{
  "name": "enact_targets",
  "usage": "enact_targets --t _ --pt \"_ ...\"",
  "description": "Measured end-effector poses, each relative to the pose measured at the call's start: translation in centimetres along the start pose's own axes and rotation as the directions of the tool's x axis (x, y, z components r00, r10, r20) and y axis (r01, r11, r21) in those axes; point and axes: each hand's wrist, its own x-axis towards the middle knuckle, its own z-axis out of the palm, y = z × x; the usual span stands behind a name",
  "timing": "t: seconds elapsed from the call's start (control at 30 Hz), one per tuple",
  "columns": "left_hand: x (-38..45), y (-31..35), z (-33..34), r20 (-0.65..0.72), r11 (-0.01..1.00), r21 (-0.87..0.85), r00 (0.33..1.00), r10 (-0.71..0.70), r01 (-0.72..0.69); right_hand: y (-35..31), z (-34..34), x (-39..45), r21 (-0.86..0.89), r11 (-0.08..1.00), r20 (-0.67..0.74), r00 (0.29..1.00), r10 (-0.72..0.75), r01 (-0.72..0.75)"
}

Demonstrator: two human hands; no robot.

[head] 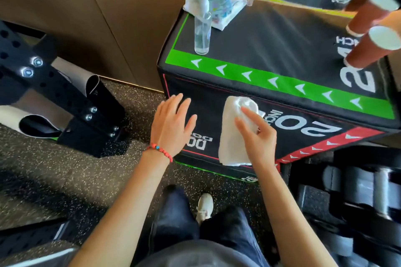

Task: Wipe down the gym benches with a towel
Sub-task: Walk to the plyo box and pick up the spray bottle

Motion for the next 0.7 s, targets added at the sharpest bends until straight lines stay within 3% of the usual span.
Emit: enact_targets --t 0.23,0.47,0.7 --pt "8.2 -1.4 -1.5 -0.147 0.990 -0.137 0.989 0.002 -0.023 -3.0 2.0 3.5 0.048 0.997 -0.049 0.997 -0.061 0.063" --pt "16.5 -1.6 -1.7 -0.109 0.859 -0.504 0.981 -0.163 0.086 -4.5 4.0 5.4 0.103 0.990 -0.136 0.987 -0.085 0.100" --pt "20.5 -1.3 -0.1 -0.105 0.761 -0.649 0.992 -0.073 -0.013 -4.2 4.9 5.5 0.116 0.991 -0.233 0.972 -0.038 0.066"
